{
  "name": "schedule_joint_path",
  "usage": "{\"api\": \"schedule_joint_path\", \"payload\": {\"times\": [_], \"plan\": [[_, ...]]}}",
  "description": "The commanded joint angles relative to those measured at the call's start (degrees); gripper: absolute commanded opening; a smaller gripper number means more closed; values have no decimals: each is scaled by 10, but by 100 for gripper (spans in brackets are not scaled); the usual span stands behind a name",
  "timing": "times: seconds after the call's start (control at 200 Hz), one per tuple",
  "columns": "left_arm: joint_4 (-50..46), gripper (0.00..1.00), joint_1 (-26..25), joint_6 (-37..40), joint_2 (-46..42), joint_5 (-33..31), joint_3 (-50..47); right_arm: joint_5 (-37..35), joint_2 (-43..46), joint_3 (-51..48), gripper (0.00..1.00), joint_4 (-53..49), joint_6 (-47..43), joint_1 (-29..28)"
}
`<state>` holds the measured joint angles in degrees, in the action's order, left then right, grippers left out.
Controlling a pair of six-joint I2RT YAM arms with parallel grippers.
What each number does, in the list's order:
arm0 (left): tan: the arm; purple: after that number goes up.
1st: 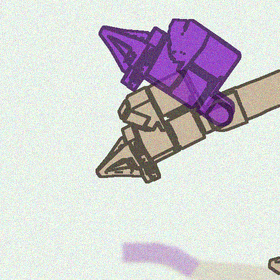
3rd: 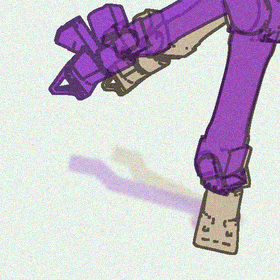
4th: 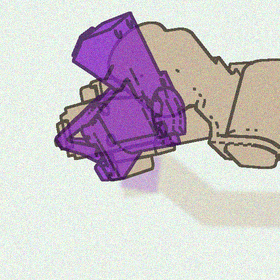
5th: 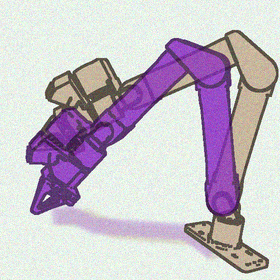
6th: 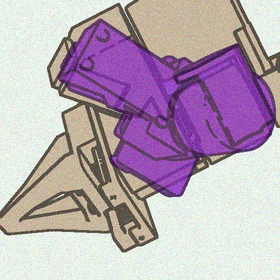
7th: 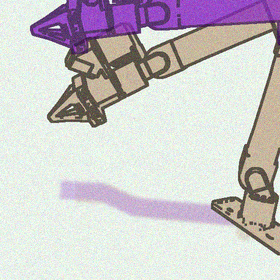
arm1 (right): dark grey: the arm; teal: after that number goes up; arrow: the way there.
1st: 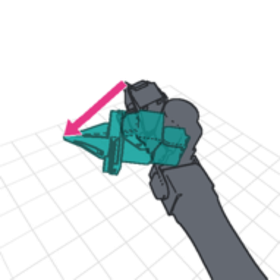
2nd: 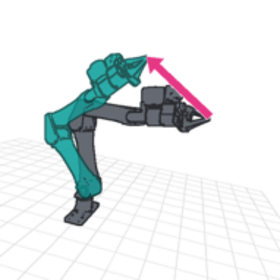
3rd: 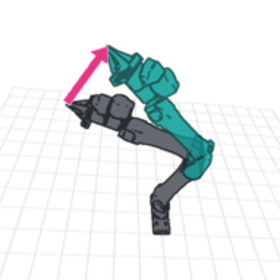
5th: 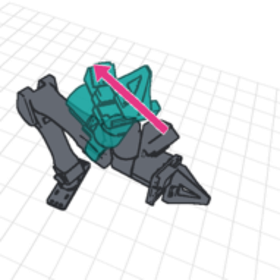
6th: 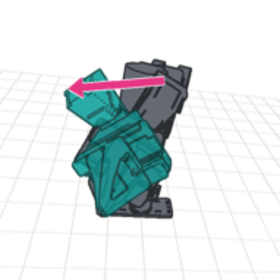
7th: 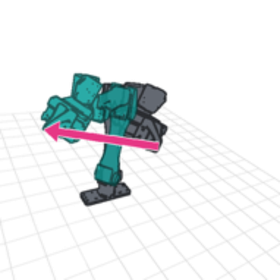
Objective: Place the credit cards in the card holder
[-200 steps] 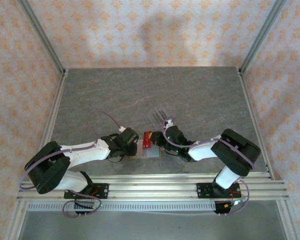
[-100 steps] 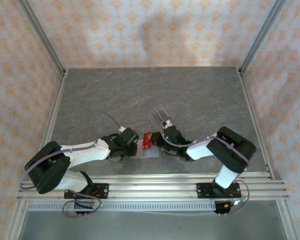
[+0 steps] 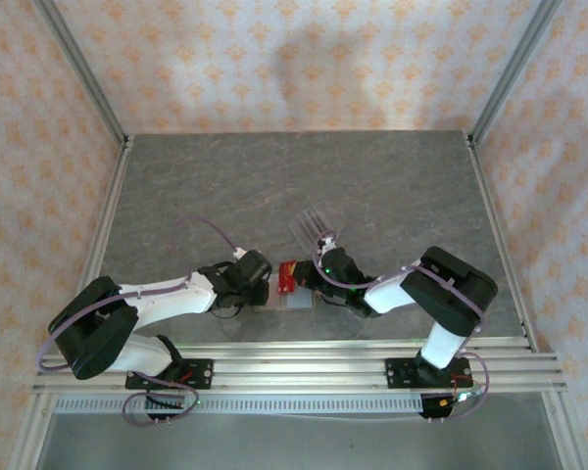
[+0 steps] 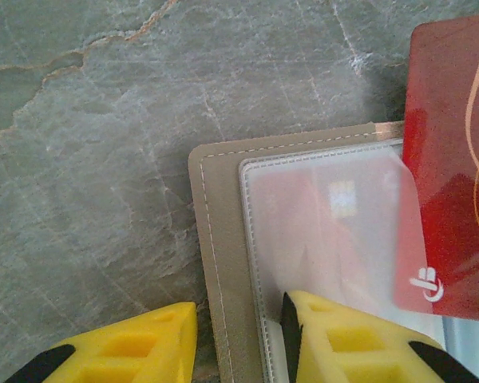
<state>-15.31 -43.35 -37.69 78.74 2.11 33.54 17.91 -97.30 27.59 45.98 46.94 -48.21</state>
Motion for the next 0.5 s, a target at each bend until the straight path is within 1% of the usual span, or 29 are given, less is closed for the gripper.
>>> {"api": "schedule_joint_path", "payload": {"times": [0.0,0.185,0.495], "plan": [[-31,34,4,-5,13,-17,-11,11,-12,-12,0,10,0,-7],[-29,34,4,-6,16,-17,-9,26,-17,-27,0,26,12,-19],[-34,34,4,-5,19,-18,-3,24,-10,-63,0,50,32,-27]]}}
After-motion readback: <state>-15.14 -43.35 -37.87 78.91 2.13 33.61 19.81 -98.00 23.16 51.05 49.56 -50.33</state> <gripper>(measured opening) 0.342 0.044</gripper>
